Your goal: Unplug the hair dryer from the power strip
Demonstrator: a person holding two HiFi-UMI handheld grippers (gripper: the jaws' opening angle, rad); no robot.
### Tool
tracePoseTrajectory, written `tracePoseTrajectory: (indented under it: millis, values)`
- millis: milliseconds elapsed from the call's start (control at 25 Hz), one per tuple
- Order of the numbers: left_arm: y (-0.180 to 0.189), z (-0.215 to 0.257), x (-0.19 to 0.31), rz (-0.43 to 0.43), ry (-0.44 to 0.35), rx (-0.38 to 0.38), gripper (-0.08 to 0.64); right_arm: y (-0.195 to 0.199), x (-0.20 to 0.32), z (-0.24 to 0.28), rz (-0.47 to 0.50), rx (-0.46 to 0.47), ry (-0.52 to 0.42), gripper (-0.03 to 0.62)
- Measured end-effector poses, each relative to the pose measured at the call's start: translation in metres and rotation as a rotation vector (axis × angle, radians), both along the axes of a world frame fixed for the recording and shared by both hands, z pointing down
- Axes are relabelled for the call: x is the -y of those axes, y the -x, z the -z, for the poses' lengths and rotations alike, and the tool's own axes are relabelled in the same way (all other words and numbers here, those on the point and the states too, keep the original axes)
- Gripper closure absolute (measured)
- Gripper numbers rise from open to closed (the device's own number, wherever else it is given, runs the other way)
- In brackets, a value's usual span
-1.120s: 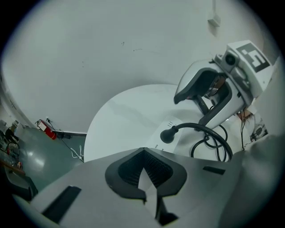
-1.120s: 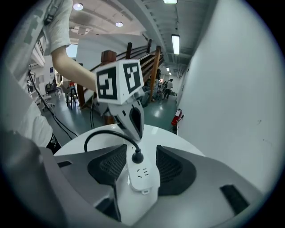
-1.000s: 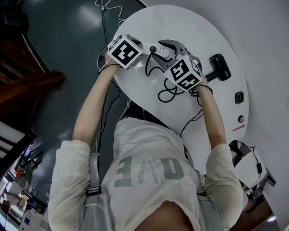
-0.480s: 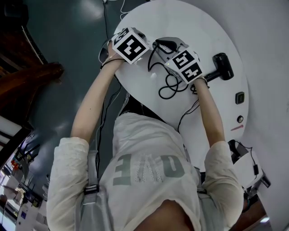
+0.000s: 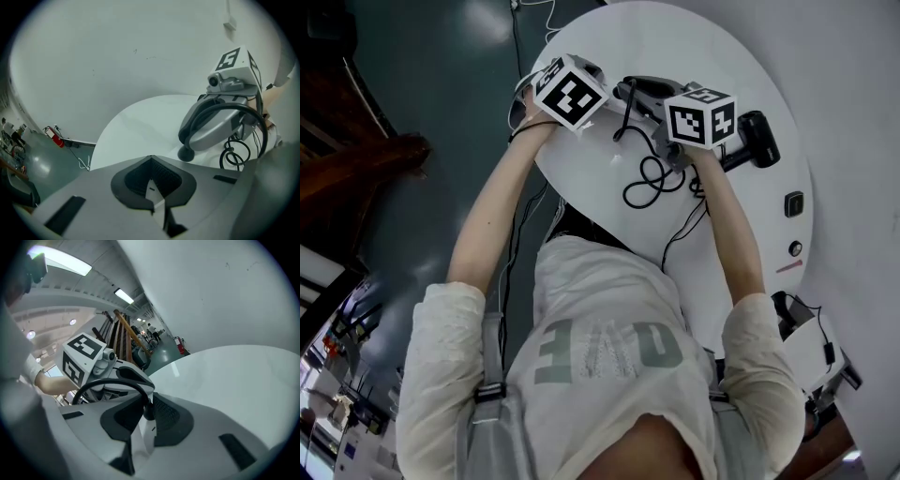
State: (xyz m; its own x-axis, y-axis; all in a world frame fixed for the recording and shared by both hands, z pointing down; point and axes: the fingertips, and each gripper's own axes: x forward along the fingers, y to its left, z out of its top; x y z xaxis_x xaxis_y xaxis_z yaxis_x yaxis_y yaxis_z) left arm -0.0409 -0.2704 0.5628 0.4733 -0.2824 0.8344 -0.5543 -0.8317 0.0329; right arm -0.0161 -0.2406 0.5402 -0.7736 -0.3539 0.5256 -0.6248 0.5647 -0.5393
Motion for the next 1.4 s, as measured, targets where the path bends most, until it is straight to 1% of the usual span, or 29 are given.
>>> tracePoseTrajectory:
  millis: [40, 160, 200, 240, 360, 440, 520, 680, 760, 840, 960, 1080, 1160, 1200, 1280, 1320, 1360, 1400]
  values:
    - [-0.004, -0.002, 0.002, -0.004, -0.006, 0.012, 0.552, 0.001, -0.001, 0.001, -0.008, 0.016, 0.007, 0.531]
    - [-0.018, -0.006, 0.005, -0.085, -0.08, 0.132, 0.552, 0.001, -0.005, 0.001, -0.046, 0.048, 0.016, 0.532]
    - [-0.02, -0.007, 0.004, -0.103, -0.093, 0.146, 0.552, -0.001, -0.006, 0.001, -0.059, 0.051, 0.011, 0.532]
    - [-0.021, -0.007, 0.002, -0.109, -0.084, 0.134, 0.552, -0.001, -0.007, 0.002, -0.062, 0.04, -0.004, 0.534]
    - [-0.006, -0.002, -0.016, -0.08, 0.021, 0.045, 0.552, 0.0, -0.009, 0.001, -0.031, -0.038, -0.077, 0.534]
    - [0.003, 0.005, -0.027, -0.065, 0.043, 0.009, 0.552, 0.0, -0.009, 0.001, -0.005, -0.079, -0.113, 0.534]
    - [0.004, 0.004, -0.036, -0.078, 0.056, 0.02, 0.552, -0.001, -0.011, -0.001, 0.018, -0.116, -0.142, 0.534]
    - [0.002, 0.001, -0.041, -0.131, 0.069, 0.109, 0.552, 0.0, -0.012, -0.002, 0.022, -0.141, -0.158, 0.534]
    - [0.002, 0.002, -0.042, -0.143, 0.085, 0.118, 0.552, 0.001, -0.012, -0.001, 0.02, -0.147, -0.164, 0.534]
    - [0.003, 0.003, -0.045, -0.136, 0.101, 0.108, 0.552, 0.002, -0.013, 0.0, 0.021, -0.152, -0.169, 0.534]
    - [0.002, 0.001, -0.049, -0.107, 0.093, 0.088, 0.552, 0.001, -0.016, -0.002, 0.035, -0.177, -0.183, 0.534]
    - [0.002, -0.003, -0.054, -0.07, 0.046, 0.068, 0.552, 0.001, -0.023, -0.005, 0.07, -0.231, -0.219, 0.534]
    - [0.003, -0.004, -0.055, -0.063, 0.023, 0.074, 0.552, 0.004, -0.026, -0.003, 0.105, -0.285, -0.275, 0.535]
    - [0.003, -0.003, -0.055, -0.061, 0.02, 0.071, 0.552, 0.007, -0.028, 0.0, 0.138, -0.328, -0.316, 0.535]
    - [0.004, -0.002, -0.056, -0.052, 0.016, 0.047, 0.552, 0.014, -0.033, 0.004, 0.221, -0.422, -0.397, 0.538]
    - [0.004, -0.001, -0.056, -0.046, 0.011, 0.034, 0.552, 0.017, -0.035, 0.005, 0.251, -0.447, -0.415, 0.54]
    - [0.005, 0.0, -0.056, -0.04, 0.004, 0.029, 0.552, 0.017, -0.035, 0.004, 0.259, -0.444, -0.407, 0.54]
    - [0.006, 0.0, -0.056, -0.035, -0.004, 0.031, 0.552, 0.016, -0.033, 0.003, 0.241, -0.42, -0.374, 0.54]
